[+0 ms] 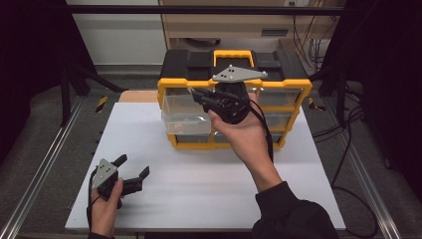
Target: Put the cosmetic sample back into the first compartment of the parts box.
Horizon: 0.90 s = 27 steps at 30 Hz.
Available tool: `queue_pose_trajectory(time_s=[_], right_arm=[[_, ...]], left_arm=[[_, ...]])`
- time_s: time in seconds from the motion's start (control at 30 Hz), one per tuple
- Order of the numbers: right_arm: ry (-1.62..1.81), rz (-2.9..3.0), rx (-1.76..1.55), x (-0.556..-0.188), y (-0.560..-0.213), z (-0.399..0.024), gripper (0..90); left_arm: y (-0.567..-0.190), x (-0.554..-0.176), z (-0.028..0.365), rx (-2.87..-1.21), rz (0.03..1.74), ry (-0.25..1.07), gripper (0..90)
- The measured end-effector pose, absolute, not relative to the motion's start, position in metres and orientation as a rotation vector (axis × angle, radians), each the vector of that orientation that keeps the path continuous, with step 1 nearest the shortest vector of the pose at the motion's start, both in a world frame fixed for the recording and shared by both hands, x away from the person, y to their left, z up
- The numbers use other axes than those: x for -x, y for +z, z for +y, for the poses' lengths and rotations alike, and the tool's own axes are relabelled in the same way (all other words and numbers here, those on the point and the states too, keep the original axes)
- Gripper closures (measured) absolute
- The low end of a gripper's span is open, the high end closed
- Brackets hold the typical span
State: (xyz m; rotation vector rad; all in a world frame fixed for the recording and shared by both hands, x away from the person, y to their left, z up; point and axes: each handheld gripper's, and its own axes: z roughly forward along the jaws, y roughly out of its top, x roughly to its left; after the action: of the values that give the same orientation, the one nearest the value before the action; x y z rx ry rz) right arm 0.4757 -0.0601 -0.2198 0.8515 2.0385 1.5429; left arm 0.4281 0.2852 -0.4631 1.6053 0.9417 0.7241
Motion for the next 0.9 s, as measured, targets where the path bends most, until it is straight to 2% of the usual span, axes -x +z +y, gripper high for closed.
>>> queue_pose_trajectory(time_s=[0.7, 0.9], right_arm=[[1.479, 2.075, -0.838, -0.477, -0.2247, -0.0523, 80.6], [1.49, 2.074, -0.85, -0.4782, -0.2245, -0.0538, 76.5]], left_arm=[[-0.4636, -0.4285, 0.2836, -1.607, 0.94, 0.72, 4.4], [-0.4635, -0.4284, 0.2837, -1.607, 0.94, 0.721, 4.3]])
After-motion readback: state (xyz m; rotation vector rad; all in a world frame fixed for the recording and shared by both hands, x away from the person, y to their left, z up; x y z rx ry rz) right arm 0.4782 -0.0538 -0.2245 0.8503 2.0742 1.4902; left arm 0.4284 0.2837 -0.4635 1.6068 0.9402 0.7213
